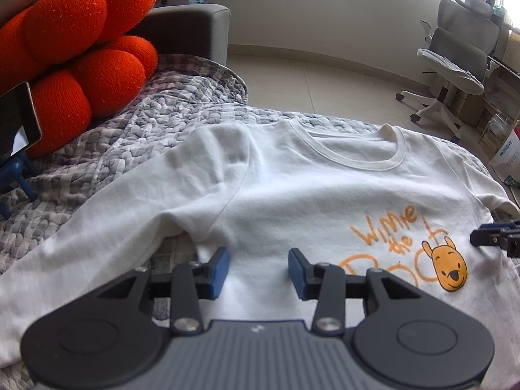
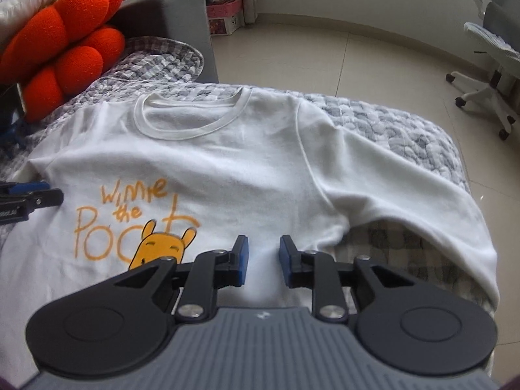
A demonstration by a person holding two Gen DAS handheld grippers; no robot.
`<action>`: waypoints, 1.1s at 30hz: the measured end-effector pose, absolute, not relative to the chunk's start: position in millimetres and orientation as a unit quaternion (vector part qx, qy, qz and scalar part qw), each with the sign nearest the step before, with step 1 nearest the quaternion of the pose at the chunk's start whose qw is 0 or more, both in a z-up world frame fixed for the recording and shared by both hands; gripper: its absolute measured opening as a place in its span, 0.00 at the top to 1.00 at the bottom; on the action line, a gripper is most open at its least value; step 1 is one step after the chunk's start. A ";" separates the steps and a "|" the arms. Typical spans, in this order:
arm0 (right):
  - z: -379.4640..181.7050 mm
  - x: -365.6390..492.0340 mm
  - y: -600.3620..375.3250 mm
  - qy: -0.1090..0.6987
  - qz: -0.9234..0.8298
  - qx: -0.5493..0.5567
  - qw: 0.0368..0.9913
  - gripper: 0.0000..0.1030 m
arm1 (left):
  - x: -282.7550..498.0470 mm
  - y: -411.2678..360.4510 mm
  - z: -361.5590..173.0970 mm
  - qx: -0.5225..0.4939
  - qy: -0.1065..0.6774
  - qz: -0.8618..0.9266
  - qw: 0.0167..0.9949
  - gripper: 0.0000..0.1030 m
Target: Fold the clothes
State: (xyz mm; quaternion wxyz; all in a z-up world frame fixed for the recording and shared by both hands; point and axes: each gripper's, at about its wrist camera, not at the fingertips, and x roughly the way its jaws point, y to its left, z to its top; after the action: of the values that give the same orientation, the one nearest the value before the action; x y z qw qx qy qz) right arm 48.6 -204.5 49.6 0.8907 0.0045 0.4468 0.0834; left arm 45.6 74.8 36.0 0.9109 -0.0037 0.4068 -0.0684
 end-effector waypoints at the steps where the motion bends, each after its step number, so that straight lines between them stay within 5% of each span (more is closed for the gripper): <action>1: 49.2 45.7 -204.5 0.449 0.085 0.007 0.889 0.75 | 46.2 74.4 35.6 -0.002 0.406 -0.068 0.911 0.60; 13: 55.7 -90.2 -212.7 0.450 0.067 0.067 0.888 0.74 | 45.7 75.4 34.7 0.003 0.403 -0.071 0.912 0.59; 17: 70.7 -134.1 -219.0 0.428 0.023 0.063 0.901 0.47 | 44.4 80.1 35.7 -0.009 0.407 -0.074 0.910 0.59; 23: 58.1 -158.6 -219.8 0.456 0.056 0.055 0.887 0.44 | 43.3 80.2 34.5 -0.008 0.407 -0.071 0.911 0.59; 25: 53.3 -166.1 -219.9 0.466 0.069 0.052 0.881 0.50 | 42.1 78.8 34.1 -0.003 0.405 -0.070 0.911 0.59; 29: 47.9 -179.0 -220.8 0.483 0.091 0.051 0.870 0.87 | 41.2 81.6 35.4 -0.010 0.407 -0.068 0.911 0.59; 33: 64.2 -181.7 -225.4 0.483 0.093 0.077 0.868 0.92 | 42.1 81.9 35.5 -0.011 0.409 -0.067 0.910 0.59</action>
State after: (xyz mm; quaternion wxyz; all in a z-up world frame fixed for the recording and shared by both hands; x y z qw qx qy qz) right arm -181.7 -225.4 64.2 0.8675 0.0769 0.4825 0.0931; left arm 42.1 81.9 35.5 0.9102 -0.0106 0.4086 -0.0671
